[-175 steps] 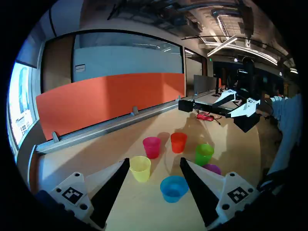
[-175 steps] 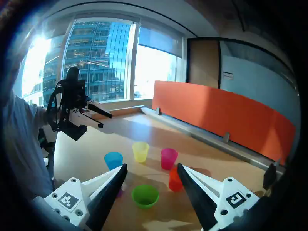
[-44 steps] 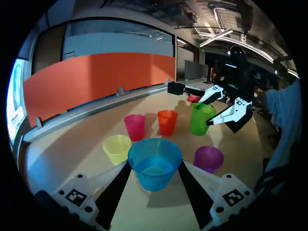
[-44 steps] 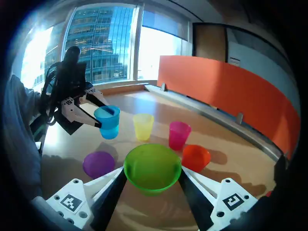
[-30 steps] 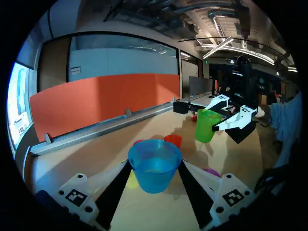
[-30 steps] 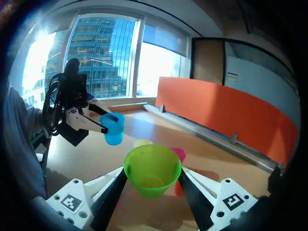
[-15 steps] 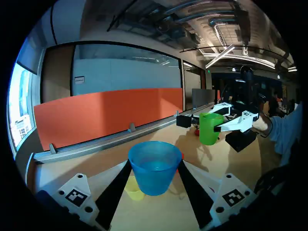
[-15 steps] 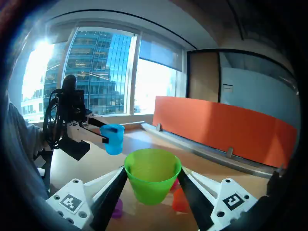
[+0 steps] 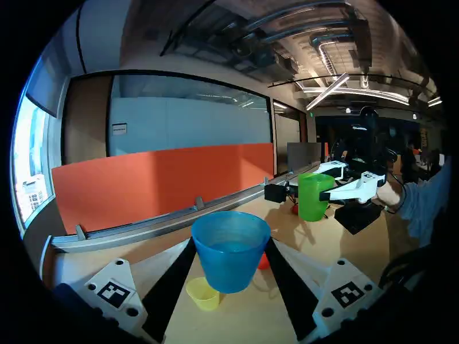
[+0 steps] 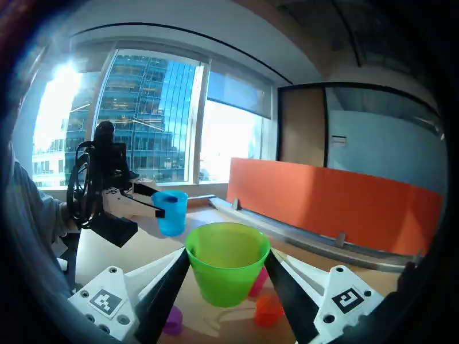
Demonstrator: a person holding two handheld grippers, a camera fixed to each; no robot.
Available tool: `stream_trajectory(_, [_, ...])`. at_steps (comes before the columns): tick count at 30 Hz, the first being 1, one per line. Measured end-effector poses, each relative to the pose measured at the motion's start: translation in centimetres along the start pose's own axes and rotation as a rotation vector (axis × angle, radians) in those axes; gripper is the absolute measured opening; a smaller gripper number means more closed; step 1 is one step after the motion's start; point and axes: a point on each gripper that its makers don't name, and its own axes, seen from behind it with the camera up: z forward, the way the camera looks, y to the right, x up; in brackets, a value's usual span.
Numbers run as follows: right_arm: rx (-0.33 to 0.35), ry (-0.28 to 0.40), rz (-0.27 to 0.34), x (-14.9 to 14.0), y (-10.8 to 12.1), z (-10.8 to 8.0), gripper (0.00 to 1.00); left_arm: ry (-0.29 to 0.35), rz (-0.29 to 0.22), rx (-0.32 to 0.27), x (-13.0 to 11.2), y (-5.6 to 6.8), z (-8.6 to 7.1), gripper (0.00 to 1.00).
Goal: Pour water
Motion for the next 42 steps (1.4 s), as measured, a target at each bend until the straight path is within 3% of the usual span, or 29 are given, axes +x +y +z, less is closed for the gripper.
stream_trajectory(10, [0.004,0.008,-0.014,0.5,-0.1,0.4,0.91,0.023,0.031,0.005,1.1,-0.4,0.1,0.85])
stream_trajectory(19, [0.016,0.006,-0.03,0.5,-0.6,1.3,0.91,0.062,0.119,0.035,3.4,-0.7,-0.1,0.85])
stream_trajectory(24, [0.038,0.005,-0.032,0.4,-1.3,1.8,0.91,0.077,0.182,0.05,4.7,-0.5,-0.1,0.85])
stream_trajectory(33, [0.077,0.001,-0.033,-0.1,-2.6,3.0,0.91,0.082,0.359,0.085,6.6,0.2,0.7,0.85])
stream_trajectory(42, [0.116,-0.006,-0.028,-1.0,-4.1,4.2,0.91,0.091,0.504,0.102,8.8,1.3,1.4,0.85])
